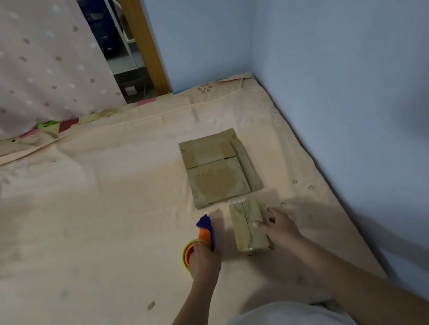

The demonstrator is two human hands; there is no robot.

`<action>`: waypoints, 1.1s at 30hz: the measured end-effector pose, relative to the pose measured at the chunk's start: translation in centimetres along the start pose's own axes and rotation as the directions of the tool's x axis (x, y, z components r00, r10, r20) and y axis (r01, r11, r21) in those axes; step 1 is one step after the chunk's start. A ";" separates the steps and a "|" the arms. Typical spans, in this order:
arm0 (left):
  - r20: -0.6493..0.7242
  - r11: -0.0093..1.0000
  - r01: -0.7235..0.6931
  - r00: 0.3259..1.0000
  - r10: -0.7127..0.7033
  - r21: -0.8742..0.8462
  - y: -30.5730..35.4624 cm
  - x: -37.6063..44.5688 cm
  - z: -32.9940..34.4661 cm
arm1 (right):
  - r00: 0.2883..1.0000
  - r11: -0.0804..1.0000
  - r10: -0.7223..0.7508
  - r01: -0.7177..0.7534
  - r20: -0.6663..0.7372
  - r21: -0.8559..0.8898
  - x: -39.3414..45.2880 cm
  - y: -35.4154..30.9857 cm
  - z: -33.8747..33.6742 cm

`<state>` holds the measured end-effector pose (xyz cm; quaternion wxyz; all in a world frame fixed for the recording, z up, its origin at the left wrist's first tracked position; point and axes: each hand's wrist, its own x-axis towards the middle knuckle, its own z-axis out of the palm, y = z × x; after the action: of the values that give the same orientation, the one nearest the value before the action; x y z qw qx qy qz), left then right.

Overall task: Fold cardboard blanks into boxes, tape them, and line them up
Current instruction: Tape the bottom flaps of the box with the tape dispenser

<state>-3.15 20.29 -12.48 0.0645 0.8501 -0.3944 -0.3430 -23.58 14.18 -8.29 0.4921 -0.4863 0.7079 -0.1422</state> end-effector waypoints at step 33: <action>0.152 0.811 -0.474 0.824 0.546 -0.342 1.5 -1.3 -3.0 | 0.996 0.997 -0.018 0.011 -0.091 -0.079 0.6 0.9 -1.1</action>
<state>-2.76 19.69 -8.99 0.2295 0.6441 -0.5598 -0.4681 -25.01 13.87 -8.73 0.4386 -0.5033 0.7312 -0.1403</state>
